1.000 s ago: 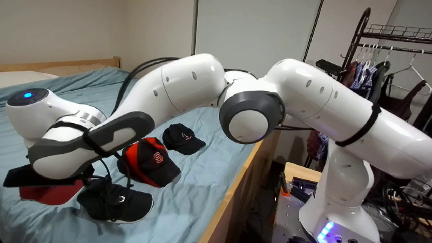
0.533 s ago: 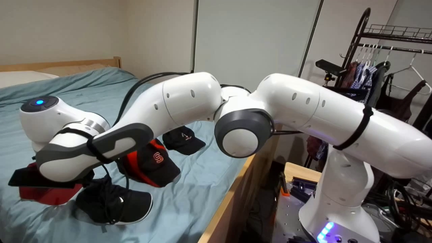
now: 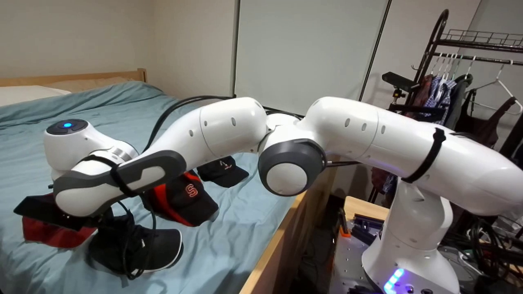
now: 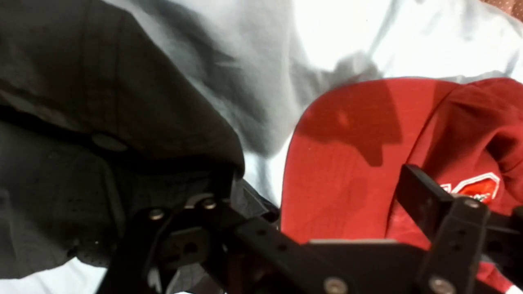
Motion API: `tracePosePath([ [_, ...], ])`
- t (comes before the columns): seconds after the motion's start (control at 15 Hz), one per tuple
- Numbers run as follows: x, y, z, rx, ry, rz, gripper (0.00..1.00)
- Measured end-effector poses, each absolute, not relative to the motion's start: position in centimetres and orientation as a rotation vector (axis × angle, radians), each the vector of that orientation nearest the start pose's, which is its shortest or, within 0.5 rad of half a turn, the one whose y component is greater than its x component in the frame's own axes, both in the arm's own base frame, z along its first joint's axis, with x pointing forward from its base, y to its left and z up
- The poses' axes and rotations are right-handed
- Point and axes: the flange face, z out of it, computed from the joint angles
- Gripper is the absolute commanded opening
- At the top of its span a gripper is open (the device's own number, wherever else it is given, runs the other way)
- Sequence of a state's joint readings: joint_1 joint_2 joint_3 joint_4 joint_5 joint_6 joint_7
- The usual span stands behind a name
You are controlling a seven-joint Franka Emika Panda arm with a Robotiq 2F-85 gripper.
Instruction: Put the caps with bright colors on top of each other in the middle, then put the remaining two on the sides
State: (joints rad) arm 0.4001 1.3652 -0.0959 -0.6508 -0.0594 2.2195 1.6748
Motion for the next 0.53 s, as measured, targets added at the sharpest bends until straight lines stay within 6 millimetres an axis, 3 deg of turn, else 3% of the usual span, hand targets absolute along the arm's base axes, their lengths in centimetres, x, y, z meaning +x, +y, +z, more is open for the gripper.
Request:
tracePosePath([
  [0.53, 76.6, 27.2, 12.5, -2.348, 1.856, -0.202, 1.0],
])
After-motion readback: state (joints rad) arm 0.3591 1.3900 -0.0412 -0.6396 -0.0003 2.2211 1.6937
